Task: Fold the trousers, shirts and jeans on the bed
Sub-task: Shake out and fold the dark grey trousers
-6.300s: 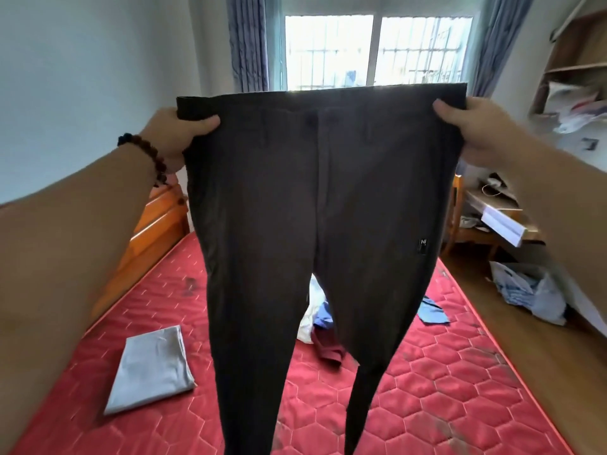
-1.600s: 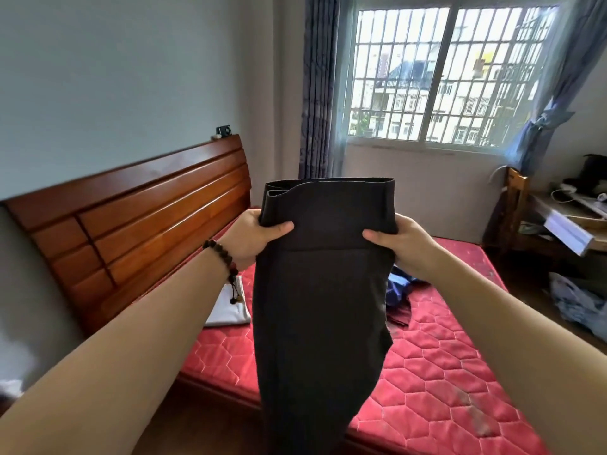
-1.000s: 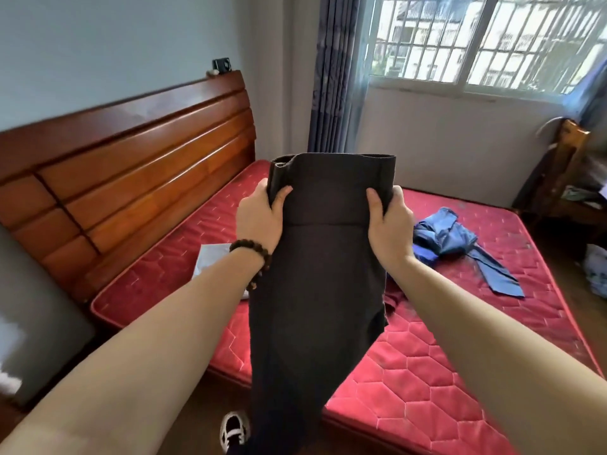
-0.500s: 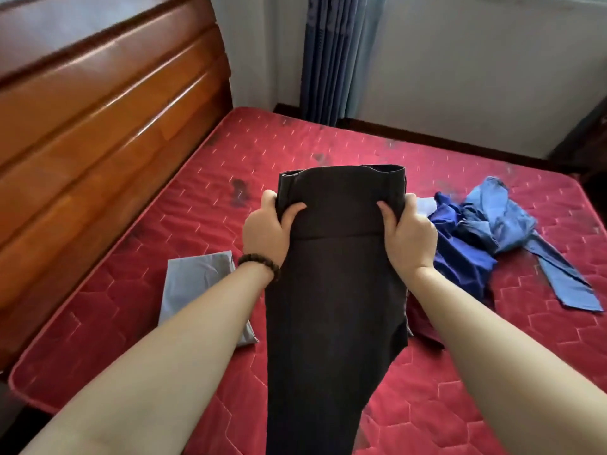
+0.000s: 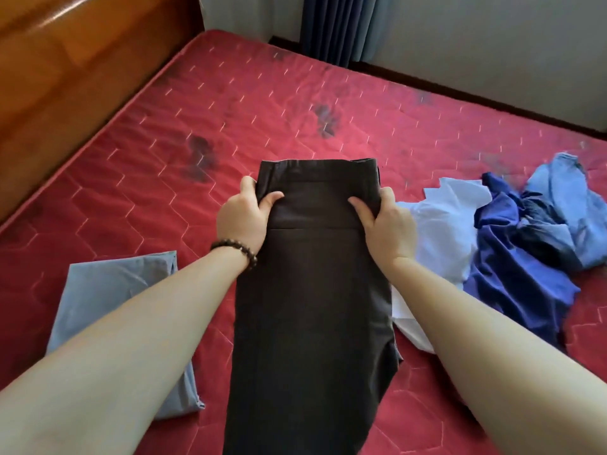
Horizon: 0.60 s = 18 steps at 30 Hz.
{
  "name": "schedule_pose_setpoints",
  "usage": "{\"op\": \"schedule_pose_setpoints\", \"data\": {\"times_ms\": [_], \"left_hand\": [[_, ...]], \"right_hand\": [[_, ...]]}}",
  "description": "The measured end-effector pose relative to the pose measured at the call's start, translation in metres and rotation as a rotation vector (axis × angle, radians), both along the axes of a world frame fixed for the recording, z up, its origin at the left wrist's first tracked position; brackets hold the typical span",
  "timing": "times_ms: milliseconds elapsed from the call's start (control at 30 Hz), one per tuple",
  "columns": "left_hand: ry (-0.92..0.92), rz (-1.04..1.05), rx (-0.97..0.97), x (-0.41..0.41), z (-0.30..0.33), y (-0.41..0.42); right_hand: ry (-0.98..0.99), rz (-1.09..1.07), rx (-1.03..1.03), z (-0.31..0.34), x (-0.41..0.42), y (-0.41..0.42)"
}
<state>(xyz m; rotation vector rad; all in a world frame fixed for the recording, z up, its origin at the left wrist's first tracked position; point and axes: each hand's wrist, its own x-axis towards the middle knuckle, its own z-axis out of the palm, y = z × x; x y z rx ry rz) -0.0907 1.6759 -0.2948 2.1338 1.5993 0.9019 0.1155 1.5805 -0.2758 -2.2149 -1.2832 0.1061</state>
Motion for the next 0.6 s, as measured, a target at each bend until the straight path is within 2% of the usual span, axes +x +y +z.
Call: {"op": "schedule_pose_setpoints", "data": {"times_ms": [167, 300, 367, 533, 600], "left_hand": [[0.065, 0.031, -0.083, 0.015, -0.067, 0.041], [0.306, 0.042, -0.489, 0.022, -0.138, 0.054], [0.410, 0.060, -0.610, 0.020, -0.168, 0.049], [0.472, 0.125, -0.540, 0.020, -0.204, 0.042], [0.485, 0.109, -0.445, 0.021, -0.208, 0.037]], "right_hand": [[0.152, -0.015, -0.086, -0.077, 0.018, 0.044], [0.327, -0.013, -0.408, -0.151, 0.028, 0.053], [0.383, -0.030, -0.526, -0.181, 0.028, 0.046], [0.286, -0.191, -0.481, -0.215, 0.019, 0.041], [0.235, -0.176, -0.481, -0.220, 0.015, 0.043]]}}
